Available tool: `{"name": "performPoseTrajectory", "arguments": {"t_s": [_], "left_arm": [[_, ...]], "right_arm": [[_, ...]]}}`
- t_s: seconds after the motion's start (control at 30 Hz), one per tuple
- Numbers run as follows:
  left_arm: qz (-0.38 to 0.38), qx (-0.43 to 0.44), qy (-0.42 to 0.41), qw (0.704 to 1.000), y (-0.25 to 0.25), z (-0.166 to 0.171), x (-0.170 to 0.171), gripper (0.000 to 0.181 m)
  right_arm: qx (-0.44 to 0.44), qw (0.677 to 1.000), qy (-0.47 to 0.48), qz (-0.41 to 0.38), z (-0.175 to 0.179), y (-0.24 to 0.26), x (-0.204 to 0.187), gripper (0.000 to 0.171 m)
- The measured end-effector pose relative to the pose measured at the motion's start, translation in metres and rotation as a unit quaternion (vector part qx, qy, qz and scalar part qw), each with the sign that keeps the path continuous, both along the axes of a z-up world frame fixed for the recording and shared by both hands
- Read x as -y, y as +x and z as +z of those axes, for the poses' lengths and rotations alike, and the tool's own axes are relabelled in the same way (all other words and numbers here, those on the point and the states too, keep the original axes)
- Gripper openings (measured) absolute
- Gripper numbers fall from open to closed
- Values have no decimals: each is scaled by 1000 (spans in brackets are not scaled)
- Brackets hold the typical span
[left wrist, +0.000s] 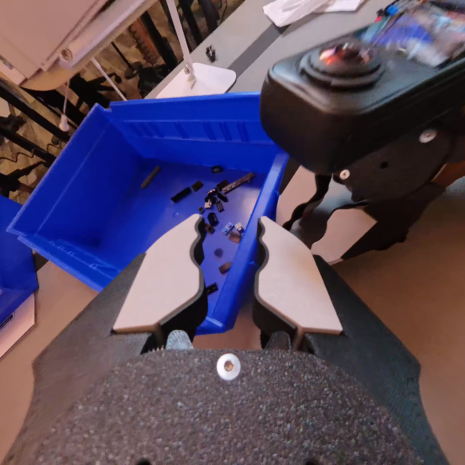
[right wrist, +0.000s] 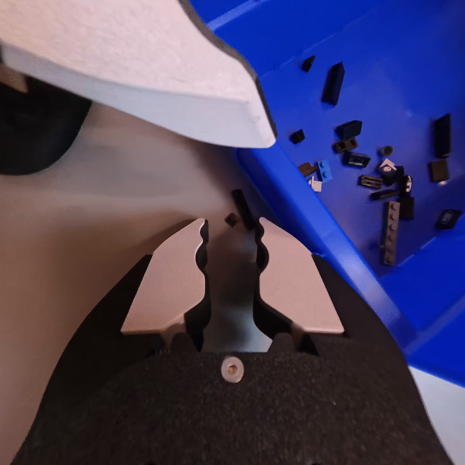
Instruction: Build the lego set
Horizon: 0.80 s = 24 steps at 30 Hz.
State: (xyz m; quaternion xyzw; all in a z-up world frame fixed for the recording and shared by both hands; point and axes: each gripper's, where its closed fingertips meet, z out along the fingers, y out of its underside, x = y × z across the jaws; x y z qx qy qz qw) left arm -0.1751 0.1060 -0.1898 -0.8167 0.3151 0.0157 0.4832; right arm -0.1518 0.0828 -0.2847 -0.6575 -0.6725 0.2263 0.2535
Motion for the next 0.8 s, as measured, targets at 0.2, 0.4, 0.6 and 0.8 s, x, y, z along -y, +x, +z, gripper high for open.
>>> {"name": "performPoseTrajectory", "arguments": {"t_s": [0.2,0.4,0.6,0.8], "left_arm": [[-12,57,36,998,-3,21,9,28],[-4,81,34,996,-14,20,13,24],[-14,87,16,996,-13,8,19,24],[-25,88,6,996,-6,2,19,24]], "right_arm": [[19,1000,-15,-11,-1,-5,0,21],[30,999,-22,18,-1,4,7,15],[-76,997,-31,13,64,7,1,15],[-126,982,76,-117,102,-7,-67,37]]}}
